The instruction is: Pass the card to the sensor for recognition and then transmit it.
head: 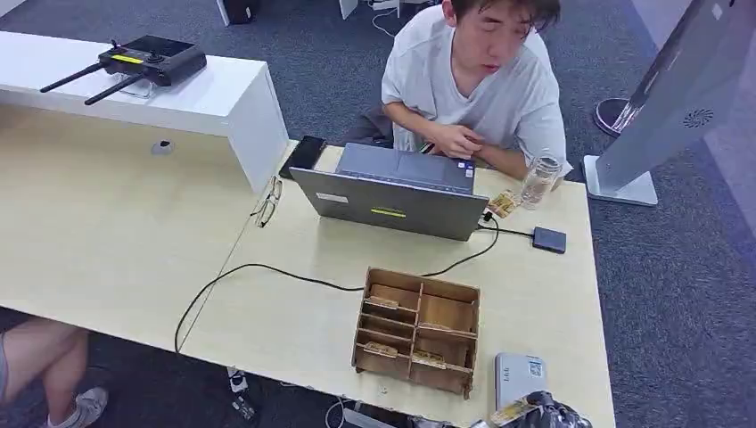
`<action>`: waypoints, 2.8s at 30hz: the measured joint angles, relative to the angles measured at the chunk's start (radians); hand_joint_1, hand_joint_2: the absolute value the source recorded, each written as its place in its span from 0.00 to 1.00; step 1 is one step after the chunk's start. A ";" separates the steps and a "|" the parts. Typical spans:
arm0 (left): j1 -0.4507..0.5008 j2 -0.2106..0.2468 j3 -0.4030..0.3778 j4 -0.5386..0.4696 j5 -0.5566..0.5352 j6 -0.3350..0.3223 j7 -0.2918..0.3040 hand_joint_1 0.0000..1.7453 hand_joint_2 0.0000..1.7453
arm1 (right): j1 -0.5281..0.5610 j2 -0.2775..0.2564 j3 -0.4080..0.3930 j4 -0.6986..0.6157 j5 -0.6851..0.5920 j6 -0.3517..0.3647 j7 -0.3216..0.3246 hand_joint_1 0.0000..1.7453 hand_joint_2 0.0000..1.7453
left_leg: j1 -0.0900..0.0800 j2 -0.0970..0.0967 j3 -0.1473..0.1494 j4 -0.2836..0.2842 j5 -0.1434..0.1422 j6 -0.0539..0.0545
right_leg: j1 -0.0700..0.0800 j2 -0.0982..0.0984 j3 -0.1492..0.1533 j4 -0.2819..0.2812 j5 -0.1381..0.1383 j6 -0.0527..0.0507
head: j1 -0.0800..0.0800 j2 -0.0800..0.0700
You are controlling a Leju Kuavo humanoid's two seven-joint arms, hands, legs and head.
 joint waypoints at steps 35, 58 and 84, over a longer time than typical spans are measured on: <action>-0.001 0.001 0.000 0.000 -0.008 0.007 -0.001 0.00 0.00 | -0.075 -0.030 0.051 0.117 -0.011 -0.015 0.085 1.00 1.00 | 0.000 0.000 0.001 0.000 0.000 0.000 | 0.000 0.000 0.000 0.000 0.000 0.000 | 0.000 0.000; -0.001 0.001 0.000 0.000 -0.004 0.012 -0.001 0.00 0.00 | -0.080 -0.067 0.049 0.119 -0.002 -0.016 0.120 1.00 1.00 | 0.000 0.000 0.001 0.000 0.000 0.000 | 0.000 0.000 0.001 0.000 0.000 0.000 | 0.000 0.000; -0.001 0.002 0.000 0.000 -0.005 0.000 -0.013 0.00 0.00 | -0.120 -0.072 0.013 -0.103 -0.300 -0.015 -0.201 1.00 1.00 | 0.000 0.000 0.000 0.000 0.000 0.000 | 0.000 0.000 0.001 0.000 0.000 0.000 | 0.000 0.000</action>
